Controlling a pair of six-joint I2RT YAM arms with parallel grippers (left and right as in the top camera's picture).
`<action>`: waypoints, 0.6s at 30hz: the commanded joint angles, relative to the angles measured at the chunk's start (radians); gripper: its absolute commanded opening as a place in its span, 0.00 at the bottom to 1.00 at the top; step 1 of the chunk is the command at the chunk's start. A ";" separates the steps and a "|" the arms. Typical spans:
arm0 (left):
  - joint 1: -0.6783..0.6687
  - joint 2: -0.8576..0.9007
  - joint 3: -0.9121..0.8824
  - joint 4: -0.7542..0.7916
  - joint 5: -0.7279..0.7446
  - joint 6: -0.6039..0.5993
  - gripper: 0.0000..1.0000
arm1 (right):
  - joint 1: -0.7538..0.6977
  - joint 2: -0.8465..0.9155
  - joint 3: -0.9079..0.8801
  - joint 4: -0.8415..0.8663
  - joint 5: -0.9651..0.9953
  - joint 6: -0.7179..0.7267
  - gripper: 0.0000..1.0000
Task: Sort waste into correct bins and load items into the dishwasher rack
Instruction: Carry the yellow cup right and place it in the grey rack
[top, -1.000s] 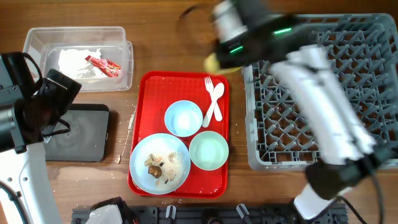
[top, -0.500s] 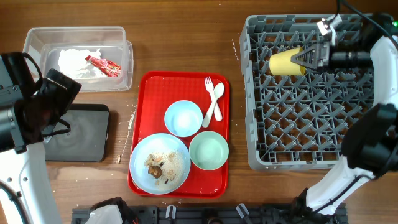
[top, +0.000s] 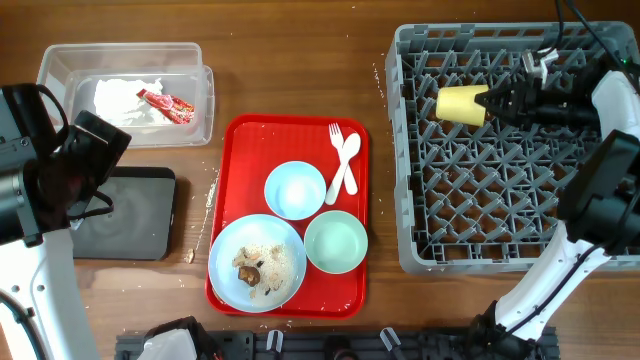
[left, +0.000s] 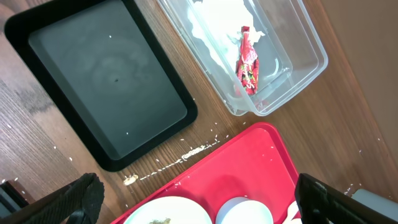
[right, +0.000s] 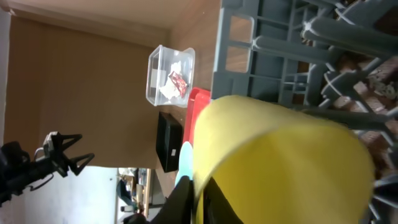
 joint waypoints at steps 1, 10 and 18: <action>0.002 0.000 0.000 0.002 -0.010 0.002 1.00 | -0.005 0.034 -0.002 0.029 0.116 0.138 0.09; 0.002 0.000 0.001 0.002 -0.010 0.002 1.00 | -0.064 -0.090 -0.002 0.166 0.590 0.629 0.11; 0.002 0.000 0.000 0.002 -0.010 0.002 1.00 | -0.034 -0.446 -0.002 0.178 0.871 0.837 0.16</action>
